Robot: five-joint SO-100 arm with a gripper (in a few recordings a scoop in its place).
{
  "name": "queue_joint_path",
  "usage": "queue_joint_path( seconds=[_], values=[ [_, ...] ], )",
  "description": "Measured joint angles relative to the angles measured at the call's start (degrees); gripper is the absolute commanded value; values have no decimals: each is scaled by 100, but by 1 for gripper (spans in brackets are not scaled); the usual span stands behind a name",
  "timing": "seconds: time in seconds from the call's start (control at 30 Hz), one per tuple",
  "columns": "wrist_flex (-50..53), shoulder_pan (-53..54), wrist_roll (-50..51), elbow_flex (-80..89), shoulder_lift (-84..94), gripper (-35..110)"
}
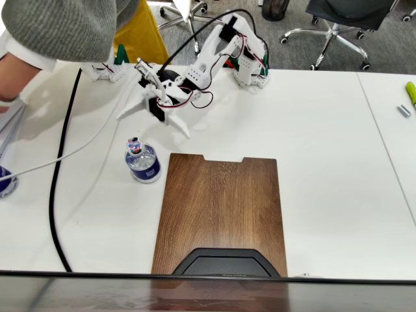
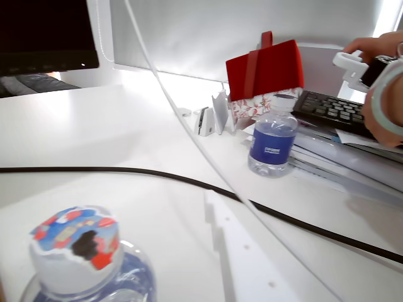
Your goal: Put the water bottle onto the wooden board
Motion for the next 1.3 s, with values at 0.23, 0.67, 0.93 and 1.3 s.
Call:
queue_joint_path(
  seconds=[0.23,0.67,0.93,1.3],
  values=[
    [185,-18,0,-712,-527,88],
    [483,-26,729,-861,-615,88],
    [554,-229,1081,-949,-677,88],
    [1063,-308,1547,-1802,-1230,88]
  ],
)
